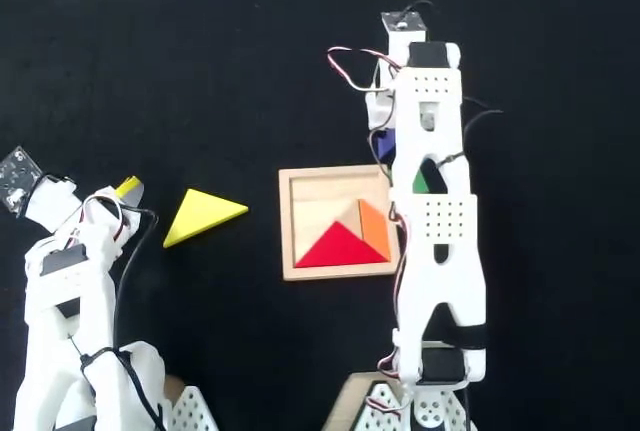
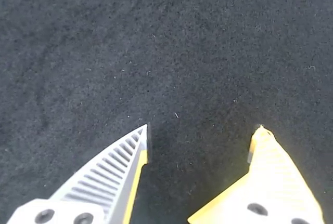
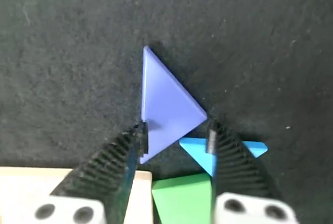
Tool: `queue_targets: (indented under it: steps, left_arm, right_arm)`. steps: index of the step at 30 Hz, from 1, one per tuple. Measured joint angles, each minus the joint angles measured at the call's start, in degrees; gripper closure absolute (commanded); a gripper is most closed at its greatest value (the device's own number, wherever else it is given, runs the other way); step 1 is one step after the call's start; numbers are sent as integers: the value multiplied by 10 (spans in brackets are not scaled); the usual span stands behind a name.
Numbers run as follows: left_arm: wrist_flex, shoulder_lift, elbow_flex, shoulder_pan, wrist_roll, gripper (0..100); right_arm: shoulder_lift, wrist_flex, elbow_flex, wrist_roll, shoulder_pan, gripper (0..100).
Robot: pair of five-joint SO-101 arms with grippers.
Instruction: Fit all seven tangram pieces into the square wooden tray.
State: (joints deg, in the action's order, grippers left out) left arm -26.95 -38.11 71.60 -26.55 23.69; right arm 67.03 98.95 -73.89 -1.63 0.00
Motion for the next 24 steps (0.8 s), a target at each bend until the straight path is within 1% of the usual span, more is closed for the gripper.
queue_targets:
  steps: [2, 4, 8, 13, 18, 24]
  left_arm:
    - [0, 0, 0, 0, 0, 690]
    - [0, 0, 0, 0, 0, 690]
    - [0, 0, 0, 0, 0, 690]
    - [0, 0, 0, 0, 0, 690]
    - [0, 0, 0, 0, 0, 690]
    - [0, 0, 0, 0, 0, 690]
  right_arm:
    - [0, 0, 0, 18, -2, 668]
    - [0, 0, 0, 33, -4, 677]
    - [1, 0, 0, 33, -13, 697]
    - [40, -11, -5, 32, -39, 752]
    - [48, -13, -22, 33, -34, 785]
    - [48, -12, -33, 29, -33, 874]
